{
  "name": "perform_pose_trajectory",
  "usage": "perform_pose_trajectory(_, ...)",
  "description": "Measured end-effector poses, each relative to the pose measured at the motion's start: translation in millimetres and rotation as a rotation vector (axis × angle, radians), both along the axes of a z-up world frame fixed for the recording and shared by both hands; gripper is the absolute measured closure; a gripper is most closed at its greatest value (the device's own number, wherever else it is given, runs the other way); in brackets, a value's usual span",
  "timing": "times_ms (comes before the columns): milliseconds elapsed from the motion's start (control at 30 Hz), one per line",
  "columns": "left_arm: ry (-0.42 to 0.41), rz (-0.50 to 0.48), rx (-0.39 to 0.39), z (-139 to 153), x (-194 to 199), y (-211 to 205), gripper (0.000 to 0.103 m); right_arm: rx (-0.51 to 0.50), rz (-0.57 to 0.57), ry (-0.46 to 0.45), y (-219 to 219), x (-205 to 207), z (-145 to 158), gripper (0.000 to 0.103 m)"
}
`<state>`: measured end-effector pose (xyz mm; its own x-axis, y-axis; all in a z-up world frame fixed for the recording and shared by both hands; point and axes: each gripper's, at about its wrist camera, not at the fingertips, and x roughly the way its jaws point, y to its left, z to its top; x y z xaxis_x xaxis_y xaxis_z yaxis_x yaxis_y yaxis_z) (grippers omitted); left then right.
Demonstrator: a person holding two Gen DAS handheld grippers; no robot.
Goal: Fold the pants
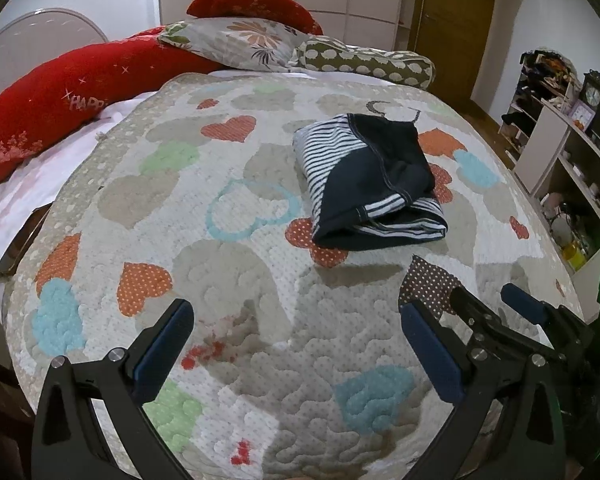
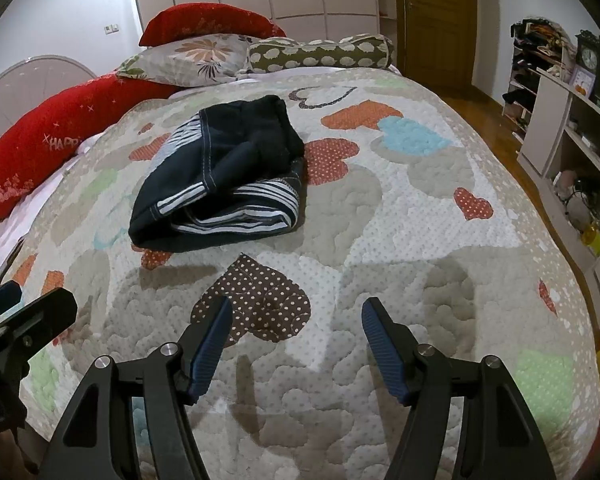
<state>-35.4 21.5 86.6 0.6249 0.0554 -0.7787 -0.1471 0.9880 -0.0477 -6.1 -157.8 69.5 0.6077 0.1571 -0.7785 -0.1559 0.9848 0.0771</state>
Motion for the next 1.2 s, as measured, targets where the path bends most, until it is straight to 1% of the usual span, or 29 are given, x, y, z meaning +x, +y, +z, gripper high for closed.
perform_pose_trajectory(467, 0.005, -0.003, -0.008, -3, -1, -1, 0.000, -0.018, -0.005, 0.020, 2, -1, -6, 0.031)
perform_pose_trajectory(1200, 0.051, -0.003, -0.077, -15, 2, 5, 0.000, -0.049, 0.027, 0.011, 13, -6, -9, 0.029)
